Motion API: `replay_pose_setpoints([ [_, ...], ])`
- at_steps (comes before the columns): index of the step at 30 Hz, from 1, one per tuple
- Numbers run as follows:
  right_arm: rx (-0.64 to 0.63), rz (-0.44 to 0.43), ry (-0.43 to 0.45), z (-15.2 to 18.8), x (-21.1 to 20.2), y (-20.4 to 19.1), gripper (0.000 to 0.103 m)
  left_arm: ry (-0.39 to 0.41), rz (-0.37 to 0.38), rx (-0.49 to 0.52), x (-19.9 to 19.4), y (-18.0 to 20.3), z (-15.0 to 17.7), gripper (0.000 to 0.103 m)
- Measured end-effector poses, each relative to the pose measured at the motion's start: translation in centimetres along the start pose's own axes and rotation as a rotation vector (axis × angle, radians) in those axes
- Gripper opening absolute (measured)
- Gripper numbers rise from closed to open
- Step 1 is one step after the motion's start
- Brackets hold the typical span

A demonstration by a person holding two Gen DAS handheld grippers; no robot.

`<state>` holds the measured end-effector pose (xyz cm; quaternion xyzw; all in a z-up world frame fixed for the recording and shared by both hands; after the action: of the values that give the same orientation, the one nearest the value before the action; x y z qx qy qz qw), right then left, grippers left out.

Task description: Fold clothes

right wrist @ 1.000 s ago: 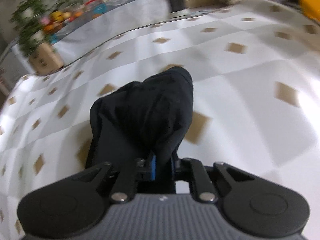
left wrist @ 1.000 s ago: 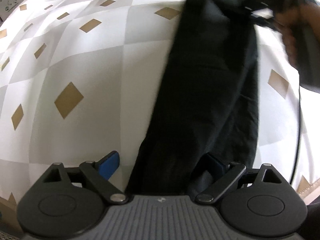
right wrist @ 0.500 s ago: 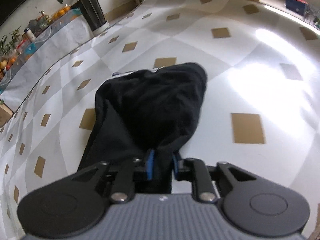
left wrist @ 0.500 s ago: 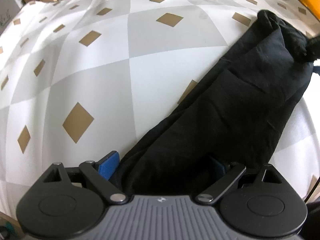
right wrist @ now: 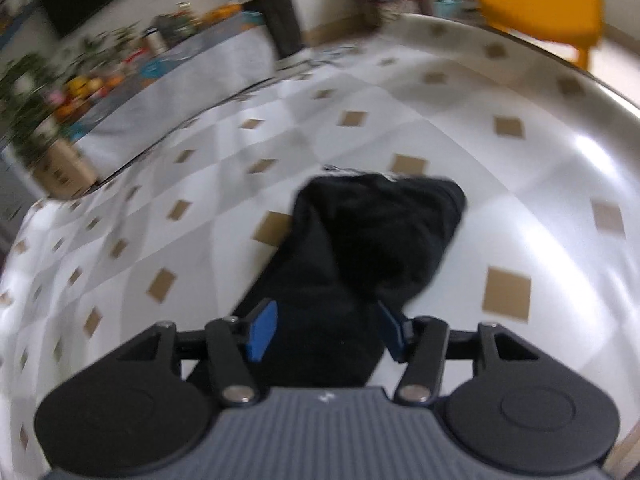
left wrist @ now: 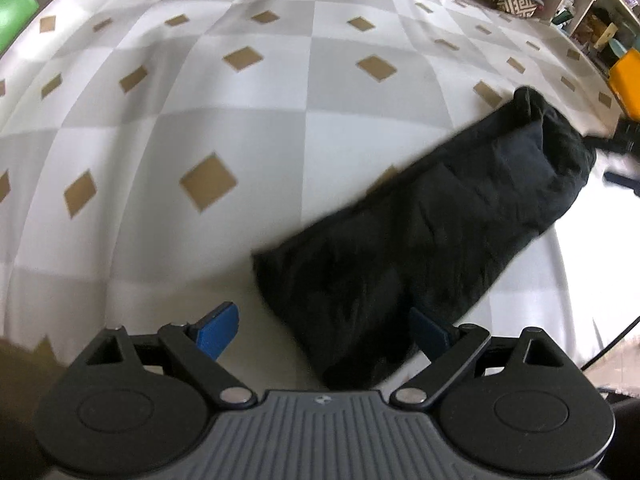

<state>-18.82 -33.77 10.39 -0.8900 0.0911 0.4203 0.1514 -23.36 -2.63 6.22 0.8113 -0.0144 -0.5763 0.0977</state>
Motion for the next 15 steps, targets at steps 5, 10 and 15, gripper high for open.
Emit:
replay_pose_setpoints([
  [5,-0.111,-0.003,-0.095,-0.2,-0.3,1.4,0.061,-0.014,0.016,0.004,0.5,1.0,1.2,0.092],
  [10,0.140,0.046,-0.096,-0.2,1.0,5.9,0.061,-0.002,0.022,0.025,1.8,3.0,1.0,0.092],
  [15,0.124,0.058,-0.052,-1.1,2.3,6.3,0.061,0.015,-0.028,0.072,3.1,4.3,0.7,0.092],
])
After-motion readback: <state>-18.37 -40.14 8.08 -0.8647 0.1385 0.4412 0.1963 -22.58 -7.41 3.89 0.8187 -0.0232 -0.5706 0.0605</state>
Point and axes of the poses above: each gripper's, at about its wrist camera, not at the fingertips, and x roughly the way its jaws point, y to its right, z to its underside, the point moved 1 cm from there along x, roughly the way its jaws point, and after that the axes turned 9 degrees about -x, right-handed, at the moved point
